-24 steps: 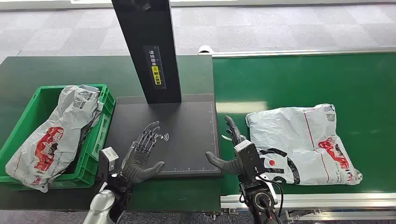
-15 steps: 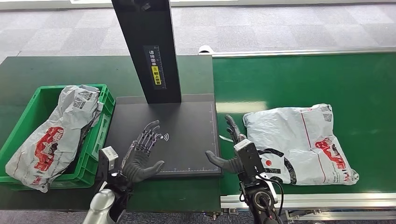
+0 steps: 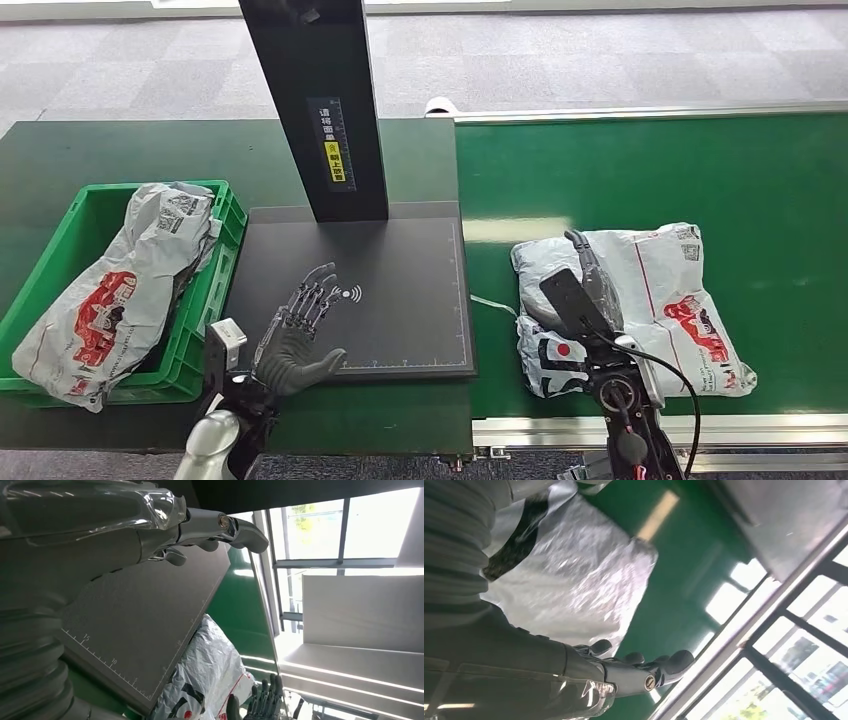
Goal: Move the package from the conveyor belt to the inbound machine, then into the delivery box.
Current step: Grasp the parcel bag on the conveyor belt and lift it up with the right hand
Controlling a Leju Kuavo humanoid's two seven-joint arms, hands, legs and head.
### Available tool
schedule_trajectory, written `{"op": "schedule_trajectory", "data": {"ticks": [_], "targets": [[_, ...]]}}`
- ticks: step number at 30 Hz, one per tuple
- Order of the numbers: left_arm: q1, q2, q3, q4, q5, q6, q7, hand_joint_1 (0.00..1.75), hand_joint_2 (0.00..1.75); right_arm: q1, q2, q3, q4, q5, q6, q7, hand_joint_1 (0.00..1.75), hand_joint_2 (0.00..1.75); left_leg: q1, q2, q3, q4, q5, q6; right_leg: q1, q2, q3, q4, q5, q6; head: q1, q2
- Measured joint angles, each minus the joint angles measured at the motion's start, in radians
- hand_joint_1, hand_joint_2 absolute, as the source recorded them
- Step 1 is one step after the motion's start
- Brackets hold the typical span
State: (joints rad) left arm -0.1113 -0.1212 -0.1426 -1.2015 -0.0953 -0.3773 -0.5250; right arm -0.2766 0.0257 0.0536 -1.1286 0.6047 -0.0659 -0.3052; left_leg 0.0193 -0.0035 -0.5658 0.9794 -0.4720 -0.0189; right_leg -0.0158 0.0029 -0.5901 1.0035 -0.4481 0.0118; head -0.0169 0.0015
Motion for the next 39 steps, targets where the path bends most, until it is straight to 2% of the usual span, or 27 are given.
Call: {"op": "schedule_trajectory", "data": {"ticks": [4,9,15,16,17,20,21,23,30,33,39], "targets": [[0.004,0.004,0.002,-0.003,0.003,0.0,0.004,0.0,1.75,-0.041,-0.043,-0.017,0.078,0.153,0.007,0.147,0.0,1.75,0.0,0.0,0.0,0.0,0.0,0.0,0.0,0.0,0.0,0.0,0.0,0.0,0.0,0.0],[0.005,0.012,0.011,-0.003,0.01,0.005,0.016,0.0,1.75,-0.117,-0.097,-0.021,0.257,0.348,0.019,0.337,0.0,1.75,0.0,0.0,0.0,0.0,0.0,0.0,0.0,0.0,0.0,0.0,0.0,0.0,0.0,0.0],[0.005,0.014,0.022,-0.003,0.014,0.021,0.03,0.0,1.75,-0.184,-0.114,-0.012,0.436,0.461,0.048,0.427,0.0,1.75,0.0,0.0,0.0,0.0,0.0,0.0,0.0,0.0,0.0,0.0,0.0,0.0,0.0,0.0],[0.005,0.014,0.023,-0.003,0.014,0.023,0.03,0.0,1.75,-0.193,-0.114,-0.009,0.456,0.467,0.057,0.429,0.0,1.75,0.0,0.0,0.0,0.0,0.0,0.0,0.0,0.0,0.0,0.0,0.0,0.0,0.0,0.0],[0.005,0.014,0.025,-0.002,0.013,0.024,0.031,0.0,1.75,-0.201,-0.113,-0.006,0.475,0.471,0.068,0.43,0.14,1.75,0.0,0.0,0.0,0.0,0.0,0.0,0.0,0.0,0.0,0.0,0.0,0.0,0.0,0.0],[0.002,0.014,0.027,0.0,0.013,0.027,0.031,0.0,1.75,-0.228,-0.113,0.005,0.524,0.476,0.102,0.423,1.4,1.75,0.0,0.0,0.0,0.0,0.0,0.0,0.0,0.0,0.0,0.0,0.0,0.0,0.0,0.0],[0.0,0.014,0.027,0.001,0.012,0.028,0.031,0.0,1.75,-0.236,-0.113,0.008,0.536,0.477,0.11,0.419,1.69,1.75,0.0,0.0,0.0,0.0,0.0,0.0,0.0,0.0,0.0,0.0,0.0,0.0,0.0,0.0],[-0.003,0.014,0.027,0.002,0.012,0.03,0.031,0.0,1.75,-0.244,-0.112,0.011,0.549,0.478,0.116,0.415,1.75,1.75,0.0,0.0,0.0,0.0,0.0,0.0,0.0,0.0,0.0,0.0,0.0,0.0,0.0,0.0],[-0.006,0.014,0.029,0.005,0.012,0.032,0.031,0.0,1.75,-0.261,-0.111,0.019,0.575,0.478,0.119,0.403,1.75,1.75,0.0,0.0,0.001,0.0,0.0,0.0,0.0,0.0,0.001,0.0,0.0,0.0,0.0,0.0],[-0.007,0.015,0.032,0.006,0.013,0.033,0.031,0.0,1.75,-0.273,-0.111,0.029,0.594,0.459,0.115,0.344,1.75,1.75,0.0,-0.001,0.001,0.0,0.0,0.0,0.0,0.0,0.001,0.0,0.0,0.0,0.0,0.0],[0.005,0.019,0.042,-0.007,0.02,0.031,0.027,0.0,1.75,-0.258,-0.108,0.031,0.576,0.402,0.06,0.162,1.75,1.75,0.0,0.0,0.0,0.0,0.0,0.0,0.0,0.0,0.001,0.0,0.0,0.0,0.0,0.0]]}}
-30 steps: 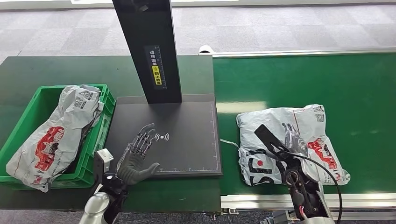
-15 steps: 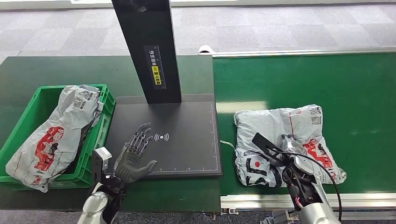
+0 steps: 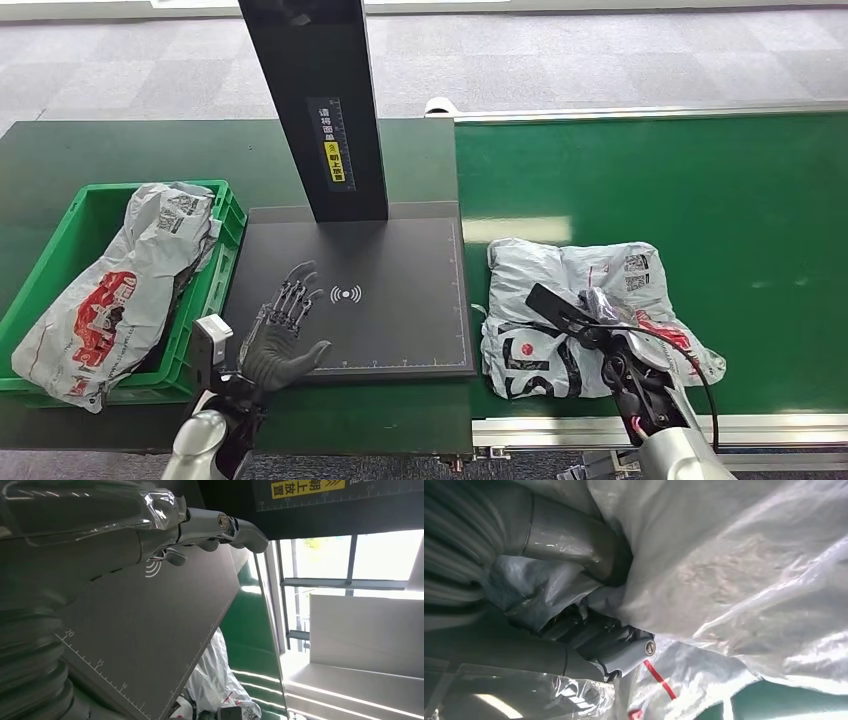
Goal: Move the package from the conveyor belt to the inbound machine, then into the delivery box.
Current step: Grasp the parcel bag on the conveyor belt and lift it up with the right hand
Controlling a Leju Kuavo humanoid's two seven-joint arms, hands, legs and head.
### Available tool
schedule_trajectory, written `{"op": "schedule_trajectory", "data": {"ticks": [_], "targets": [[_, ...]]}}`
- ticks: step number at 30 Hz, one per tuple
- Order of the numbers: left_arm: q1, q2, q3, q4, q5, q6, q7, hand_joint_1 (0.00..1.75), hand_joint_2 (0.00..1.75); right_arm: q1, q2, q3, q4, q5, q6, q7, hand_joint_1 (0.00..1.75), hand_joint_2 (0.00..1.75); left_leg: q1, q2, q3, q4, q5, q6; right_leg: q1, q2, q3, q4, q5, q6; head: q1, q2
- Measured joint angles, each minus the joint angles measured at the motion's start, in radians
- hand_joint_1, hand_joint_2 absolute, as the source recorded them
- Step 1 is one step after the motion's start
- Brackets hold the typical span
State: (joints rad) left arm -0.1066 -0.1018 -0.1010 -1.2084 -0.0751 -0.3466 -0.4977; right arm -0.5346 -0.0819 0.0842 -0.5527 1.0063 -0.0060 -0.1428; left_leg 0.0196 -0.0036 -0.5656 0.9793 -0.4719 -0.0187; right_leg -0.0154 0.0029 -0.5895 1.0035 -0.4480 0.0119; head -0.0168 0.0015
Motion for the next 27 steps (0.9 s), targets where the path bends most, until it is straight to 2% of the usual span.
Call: {"op": "schedule_trajectory", "data": {"ticks": [4,10,12,14,17,19,23,27], "targets": [[0.019,0.004,0.008,-0.023,0.002,0.0,-0.005,0.0,1.75,0.017,0.005,0.005,-0.034,-0.002,-0.068,-0.078,1.75,1.75,0.0,-0.001,0.0,0.0,0.0,0.0,0.0,0.0,0.0,0.0,0.0,0.0,0.0,0.0],[0.035,0.008,0.015,-0.044,0.002,-0.001,-0.009,0.0,1.75,0.029,0.008,0.008,-0.067,-0.002,-0.096,-0.108,1.75,1.75,0.0,-0.001,-0.001,0.0,0.0,0.0,0.0,0.0,0.0,0.0,0.0,0.0,0.0,0.0],[0.038,0.008,0.016,-0.049,0.002,-0.001,-0.013,0.0,1.75,0.04,0.008,0.007,-0.088,-0.012,-0.146,-0.148,1.75,1.75,0.0,-0.001,-0.001,0.0,0.0,0.0,0.0,0.0,-0.001,0.0,0.0,0.0,0.0,0.0],[0.042,0.008,0.016,-0.055,0.001,-0.005,-0.019,0.0,1.75,0.059,0.01,0.001,-0.132,-0.038,-0.237,-0.21,1.75,1.75,0.0,-0.001,-0.001,0.0,0.0,0.0,0.0,0.0,-0.001,0.0,0.0,0.0,0.0,0.0],[0.047,0.007,0.017,-0.064,-0.006,-0.006,-0.034,0.0,1.75,0.102,0.017,-0.027,-0.244,-0.101,-0.385,-0.298,1.75,1.75,0.0,-0.002,-0.001,0.0,0.0,0.0,0.0,-0.001,-0.001,0.0,0.0,0.0,0.0,0.0],[0.048,0.005,0.015,-0.075,-0.016,0.004,-0.065,0.0,1.75,0.143,0.028,-0.058,-0.349,-0.182,-0.446,-0.349,1.75,1.75,0.0,-0.002,-0.002,0.0,0.0,0.0,0.0,-0.001,-0.002,0.0,0.0,0.0,0.0,0.0],[0.048,-0.004,0.013,-0.119,-0.013,0.039,-0.139,0.0,1.75,0.222,0.059,-0.113,-0.582,-0.337,-0.51,-0.452,1.75,1.75,0.0,-0.002,-0.002,0.0,0.0,0.0,0.0,-0.001,-0.002,0.0,0.0,0.0,0.0,0.0],[0.042,-0.011,0.012,-0.158,0.001,0.051,-0.153,0.0,1.75,0.256,0.081,-0.135,-0.744,-0.368,-0.531,-0.475,1.75,1.75,0.0,-0.001,-0.002,0.0,0.0,0.0,0.0,-0.001,-0.002,0.0,0.0,0.0,0.0,0.0]]}}
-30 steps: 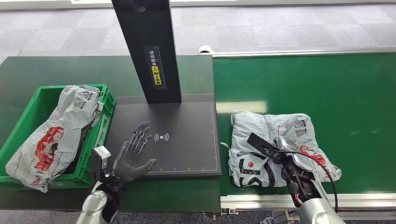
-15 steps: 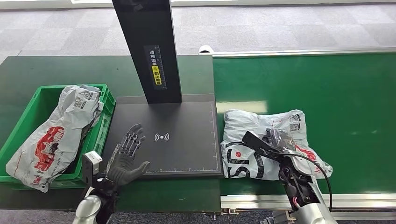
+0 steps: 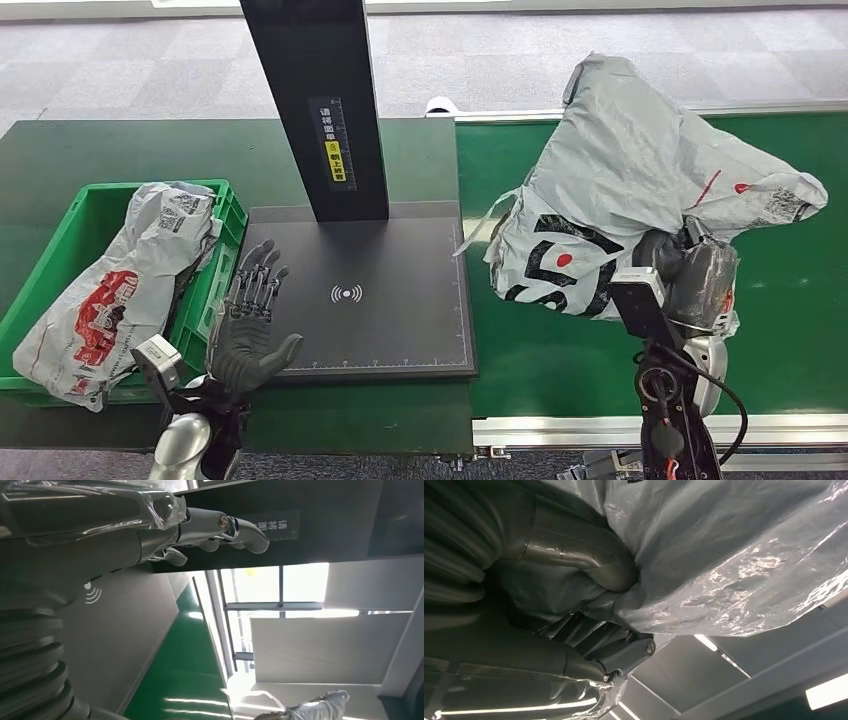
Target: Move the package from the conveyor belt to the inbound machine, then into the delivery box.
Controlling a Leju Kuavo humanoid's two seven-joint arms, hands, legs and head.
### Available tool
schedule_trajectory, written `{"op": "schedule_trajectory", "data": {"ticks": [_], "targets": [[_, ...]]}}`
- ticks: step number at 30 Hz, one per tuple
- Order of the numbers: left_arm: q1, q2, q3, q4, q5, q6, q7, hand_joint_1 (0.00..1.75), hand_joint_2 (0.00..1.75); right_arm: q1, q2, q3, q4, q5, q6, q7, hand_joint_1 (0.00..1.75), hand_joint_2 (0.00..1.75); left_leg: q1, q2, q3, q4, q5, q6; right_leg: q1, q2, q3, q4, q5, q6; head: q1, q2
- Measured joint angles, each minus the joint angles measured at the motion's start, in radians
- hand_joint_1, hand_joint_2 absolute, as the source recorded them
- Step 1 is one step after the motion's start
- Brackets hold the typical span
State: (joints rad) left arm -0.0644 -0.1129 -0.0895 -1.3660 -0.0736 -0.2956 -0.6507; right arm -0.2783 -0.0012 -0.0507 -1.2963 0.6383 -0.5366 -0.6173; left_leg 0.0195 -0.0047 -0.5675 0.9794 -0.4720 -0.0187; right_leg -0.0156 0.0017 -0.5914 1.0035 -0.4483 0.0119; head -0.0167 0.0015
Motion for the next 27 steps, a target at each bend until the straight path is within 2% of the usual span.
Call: {"op": "schedule_trajectory", "data": {"ticks": [5,7,10,13,16,20,23,27], "targets": [[-0.007,-0.006,-0.002,-0.015,0.027,0.01,-0.013,0.0,1.75,0.02,0.025,-0.007,-0.119,-0.066,-0.091,-0.063,1.75,1.75,0.0,0.0,0.0,0.0,0.0,0.0,0.0,0.0,0.0,0.0,0.0,0.0,0.0,0.0],[-0.01,-0.009,-0.005,-0.018,0.035,0.018,-0.013,0.0,1.75,0.024,0.037,-0.001,-0.164,-0.046,-0.126,-0.067,1.75,1.75,0.0,0.0,0.0,0.0,0.0,0.0,0.0,0.0,0.001,0.0,0.0,0.0,0.0,0.0],[-0.009,-0.015,-0.009,-0.024,0.042,0.048,-0.025,0.0,1.75,0.025,0.055,0.029,-0.198,0.068,-0.137,-0.032,1.75,1.75,0.0,0.001,0.0,0.0,0.0,0.0,0.0,0.001,0.001,0.0,0.0,0.0,0.0,0.0],[-0.003,-0.018,-0.011,-0.041,0.042,0.08,-0.043,0.0,1.75,0.009,0.068,0.089,-0.164,0.289,-0.135,0.038,1.75,1.75,0.0,0.001,0.0,-0.001,0.0,0.0,0.0,0.001,0.0,0.0,0.0,0.0,0.0,0.0],[0.002,-0.017,-0.013,-0.053,0.043,0.089,-0.047,0.0,1.75,-0.041,0.067,0.187,-0.047,0.477,-0.046,0.113,1.75,1.75,0.0,0.002,0.001,-0.001,0.0,0.0,0.0,0.001,0.001,0.0,0.0,0.0,0.0,0.0],[0.016,-0.013,-0.013,-0.062,0.05,0.09,-0.049,0.0,1.75,-0.142,0.056,0.336,0.165,0.608,0.147,0.15,1.75,1.75,0.0,0.001,0.0,-0.001,0.001,0.0,0.0,0.001,0.002,0.0,0.0,0.0,0.0,0.0],[0.022,-0.009,-0.012,-0.065,0.054,0.088,-0.049,0.0,1.75,-0.251,0.053,0.454,0.352,0.649,0.26,0.146,1.75,1.75,0.0,0.0,0.0,0.0,0.002,0.0,0.0,0.0,0.001,0.0,0.0,0.0,0.0,0.0],[0.028,-0.004,-0.011,-0.068,0.054,0.085,-0.049,0.0,1.75,-0.357,0.055,0.562,0.52,0.655,0.306,0.134,1.75,1.75,0.0,-0.001,0.0,0.0,0.002,0.0,0.0,-0.001,0.001,0.0,0.0,0.0,0.0,0.0]]}}
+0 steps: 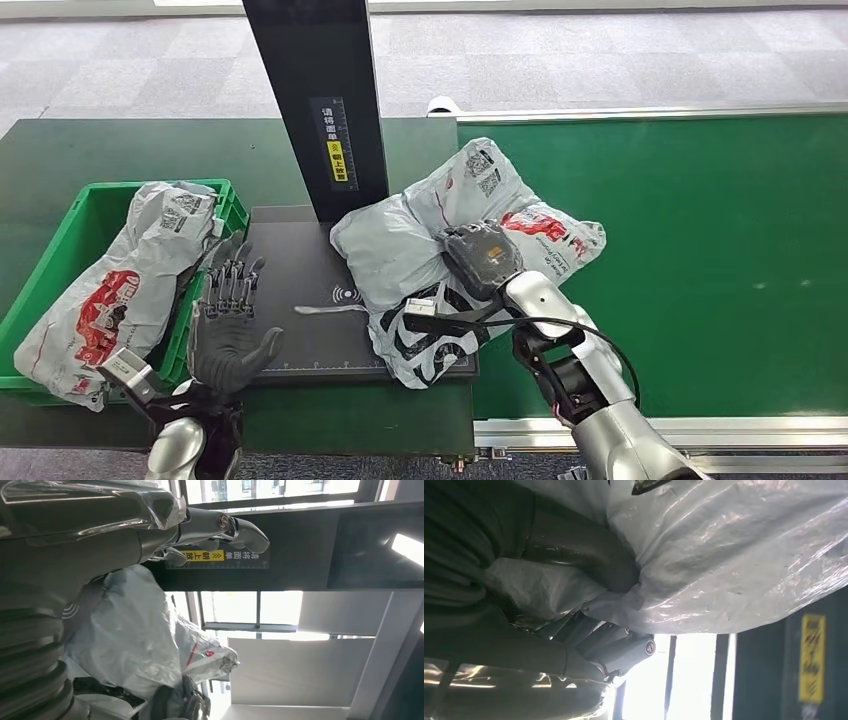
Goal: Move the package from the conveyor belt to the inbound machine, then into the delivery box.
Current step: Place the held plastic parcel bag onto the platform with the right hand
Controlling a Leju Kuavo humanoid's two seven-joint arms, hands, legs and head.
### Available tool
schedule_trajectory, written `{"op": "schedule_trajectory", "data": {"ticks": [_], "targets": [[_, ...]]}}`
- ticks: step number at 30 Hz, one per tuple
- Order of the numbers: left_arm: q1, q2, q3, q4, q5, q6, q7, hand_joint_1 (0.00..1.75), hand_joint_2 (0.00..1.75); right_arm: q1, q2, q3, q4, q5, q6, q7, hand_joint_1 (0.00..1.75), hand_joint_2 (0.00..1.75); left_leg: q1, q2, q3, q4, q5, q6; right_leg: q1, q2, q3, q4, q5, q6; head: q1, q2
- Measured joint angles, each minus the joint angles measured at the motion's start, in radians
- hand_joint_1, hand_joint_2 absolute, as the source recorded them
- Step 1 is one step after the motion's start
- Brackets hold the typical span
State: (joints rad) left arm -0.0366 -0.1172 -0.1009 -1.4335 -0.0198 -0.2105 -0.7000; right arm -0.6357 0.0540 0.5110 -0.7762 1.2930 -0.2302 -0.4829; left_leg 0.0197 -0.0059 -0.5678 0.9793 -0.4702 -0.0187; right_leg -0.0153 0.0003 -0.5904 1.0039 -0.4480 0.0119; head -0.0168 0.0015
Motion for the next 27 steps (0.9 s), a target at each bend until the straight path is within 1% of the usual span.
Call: {"op": "schedule_trajectory", "data": {"ticks": [3,8,12,15,18,22,24,26,27], "targets": [[0.0,0.003,0.0,-0.001,0.0,0.0,0.0,0.0,1.75,-0.055,0.008,0.065,0.082,-0.001,0.03,-0.031,1.75,1.75,0.0,0.0,-0.001,0.0,0.0,0.0,0.0,0.0,-0.001,0.0,0.0,0.0,0.0,0.0],[0.0,0.006,0.001,-0.001,0.0,0.0,0.0,0.0,1.75,-0.118,0.05,0.156,0.169,-0.023,0.053,-0.054,1.75,1.75,0.0,0.0,-0.001,0.0,0.0,0.0,0.0,0.0,-0.002,0.0,0.0,0.0,0.0,0.0],[0.0,0.008,0.001,-0.001,0.001,0.0,0.0,0.0,1.75,-0.14,0.065,0.189,0.202,-0.033,0.047,-0.061,1.75,1.75,0.0,0.0,-0.001,0.0,0.0,0.0,0.0,0.0,-0.001,0.0,0.0,0.0,0.0,0.0],[0.003,0.01,0.001,-0.004,0.002,-0.001,0.0,0.0,1.75,-0.144,0.082,0.212,0.216,-0.051,0.015,-0.075,1.75,1.75,0.0,0.001,-0.001,0.0,0.0,0.0,0.0,0.001,-0.001,0.0,0.0,0.0,0.0,0.0],[0.006,0.009,-0.002,-0.008,0.0,-0.007,0.0,0.0,1.75,-0.145,0.121,0.24,0.227,-0.07,-0.008,-0.07,1.75,1.75,0.0,0.001,-0.001,0.0,0.0,0.0,0.0,0.001,-0.002,0.0,0.0,0.0,0.0,0.0],[0.003,0.006,-0.015,-0.01,-0.009,-0.017,0.0,0.0,1.75,-0.145,0.175,0.275,0.252,-0.097,0.013,-0.044,1.74,1.75,0.0,0.001,-0.001,0.0,0.0,0.0,0.001,0.001,-0.002,0.0,0.0,0.0,0.0,0.0],[0.0,0.004,-0.019,-0.01,-0.012,-0.019,0.0,0.0,1.75,-0.145,0.191,0.288,0.267,-0.104,0.024,-0.028,1.51,1.75,0.0,0.001,-0.001,0.0,0.0,0.0,0.001,0.001,-0.002,0.0,0.0,-0.001,0.0,0.0],[-0.003,0.004,-0.021,-0.009,-0.012,-0.019,0.0,0.0,1.75,-0.146,0.206,0.298,0.285,-0.113,0.049,0.01,1.27,1.75,0.0,0.001,-0.001,0.0,0.0,0.0,0.001,0.001,-0.002,0.0,0.0,0.0,0.0,0.0],[-0.004,0.004,-0.021,-0.007,-0.012,-0.019,0.0,0.0,1.75,-0.147,0.213,0.301,0.296,-0.12,0.069,0.041,1.02,1.75,0.0,0.001,-0.001,0.0,0.0,0.0,0.001,0.001,-0.002,0.0,0.0,0.0,0.0,0.0]]}}
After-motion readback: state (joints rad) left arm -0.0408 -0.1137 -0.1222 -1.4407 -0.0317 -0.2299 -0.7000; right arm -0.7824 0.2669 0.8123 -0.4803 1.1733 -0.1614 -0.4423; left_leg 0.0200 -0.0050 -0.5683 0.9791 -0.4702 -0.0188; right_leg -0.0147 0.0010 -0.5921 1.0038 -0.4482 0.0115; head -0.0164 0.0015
